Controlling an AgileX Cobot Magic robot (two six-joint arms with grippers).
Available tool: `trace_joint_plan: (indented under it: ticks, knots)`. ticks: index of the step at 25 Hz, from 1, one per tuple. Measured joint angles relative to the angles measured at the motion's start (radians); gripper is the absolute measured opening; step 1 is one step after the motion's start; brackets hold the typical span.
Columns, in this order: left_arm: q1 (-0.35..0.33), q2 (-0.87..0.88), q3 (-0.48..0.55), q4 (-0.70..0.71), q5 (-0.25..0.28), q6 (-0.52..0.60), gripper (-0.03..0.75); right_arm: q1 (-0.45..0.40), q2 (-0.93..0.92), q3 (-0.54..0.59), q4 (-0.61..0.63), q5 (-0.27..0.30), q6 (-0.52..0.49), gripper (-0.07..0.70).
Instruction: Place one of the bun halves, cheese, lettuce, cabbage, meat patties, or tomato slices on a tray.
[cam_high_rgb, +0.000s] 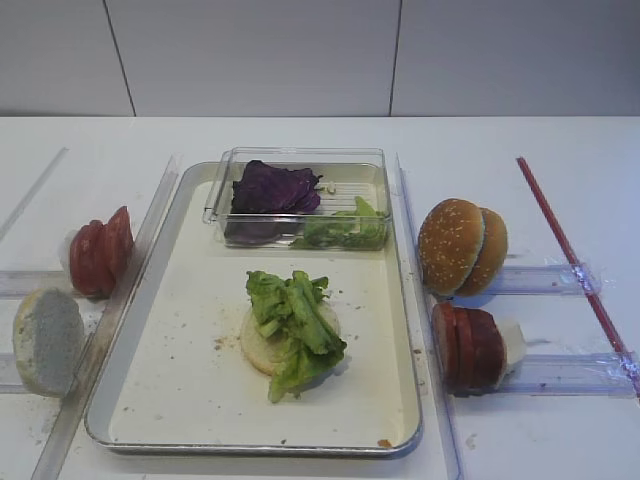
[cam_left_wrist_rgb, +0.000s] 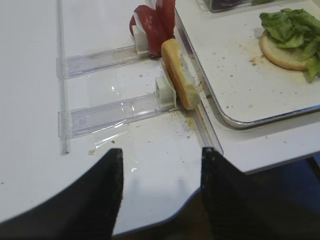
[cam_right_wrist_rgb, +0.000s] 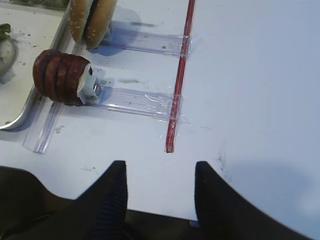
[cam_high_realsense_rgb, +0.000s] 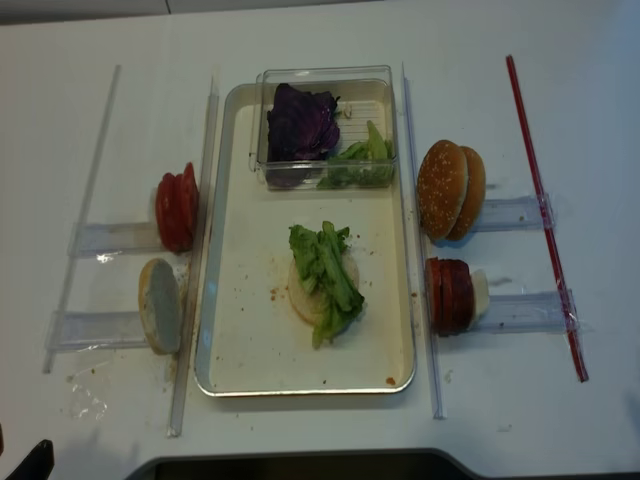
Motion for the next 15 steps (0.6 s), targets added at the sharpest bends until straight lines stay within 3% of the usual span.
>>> trace_joint_plan:
  ticks: [9, 15]
  knots:
    - [0.0, 0.0, 0.0, 0.0, 0.0, 0.0, 0.34, 0.0, -0.244, 0.101, -0.002, 0.005, -0.032, 0.352]
    - [0.0, 0.0, 0.0, 0.0, 0.0, 0.0, 0.34, 0.0, -0.276, 0.159, -0.013, -0.013, -0.037, 0.351]
